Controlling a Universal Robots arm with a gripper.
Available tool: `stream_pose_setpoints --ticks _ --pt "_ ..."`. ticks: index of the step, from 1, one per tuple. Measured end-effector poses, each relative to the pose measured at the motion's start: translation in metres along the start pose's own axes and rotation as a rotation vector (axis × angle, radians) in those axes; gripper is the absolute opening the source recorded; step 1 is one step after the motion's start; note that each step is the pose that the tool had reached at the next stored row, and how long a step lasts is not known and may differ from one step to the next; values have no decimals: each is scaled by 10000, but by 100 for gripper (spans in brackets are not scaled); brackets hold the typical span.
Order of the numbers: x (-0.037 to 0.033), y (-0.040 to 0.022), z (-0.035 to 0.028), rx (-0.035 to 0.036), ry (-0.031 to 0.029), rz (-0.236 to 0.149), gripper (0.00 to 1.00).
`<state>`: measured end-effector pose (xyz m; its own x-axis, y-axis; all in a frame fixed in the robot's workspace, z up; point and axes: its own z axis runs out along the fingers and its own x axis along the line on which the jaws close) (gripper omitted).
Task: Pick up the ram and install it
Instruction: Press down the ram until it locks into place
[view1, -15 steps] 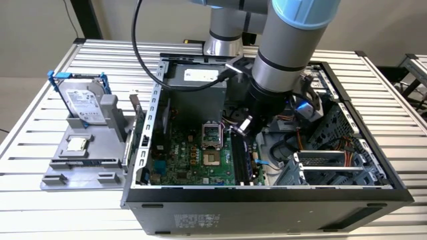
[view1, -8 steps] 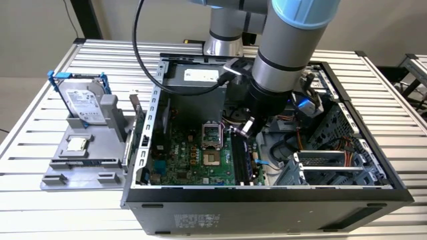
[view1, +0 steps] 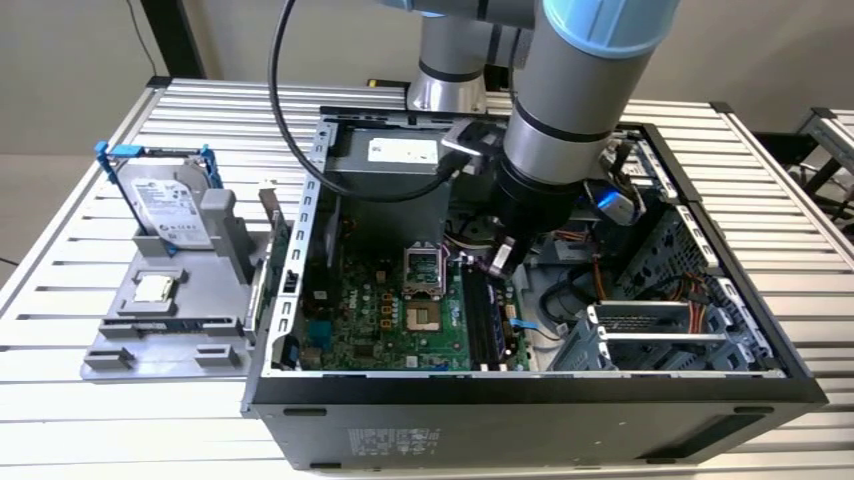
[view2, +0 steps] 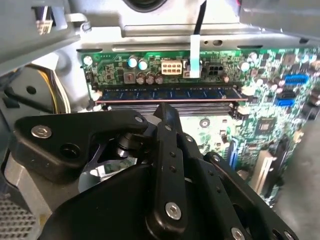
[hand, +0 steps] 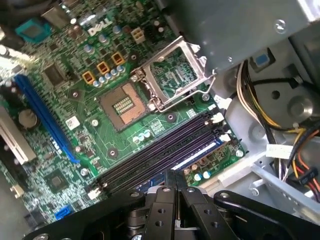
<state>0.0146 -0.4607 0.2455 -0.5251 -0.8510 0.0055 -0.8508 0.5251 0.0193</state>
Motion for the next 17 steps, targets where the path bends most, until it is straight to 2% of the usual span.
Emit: stream_pose_setpoints --ticks 6,12,17 --pt "0 0 0 47 -6 -1077 0" --pt "0 0 0 84 -15 -1918 0" --pt "-1 0 1 94 8 -2745 0"
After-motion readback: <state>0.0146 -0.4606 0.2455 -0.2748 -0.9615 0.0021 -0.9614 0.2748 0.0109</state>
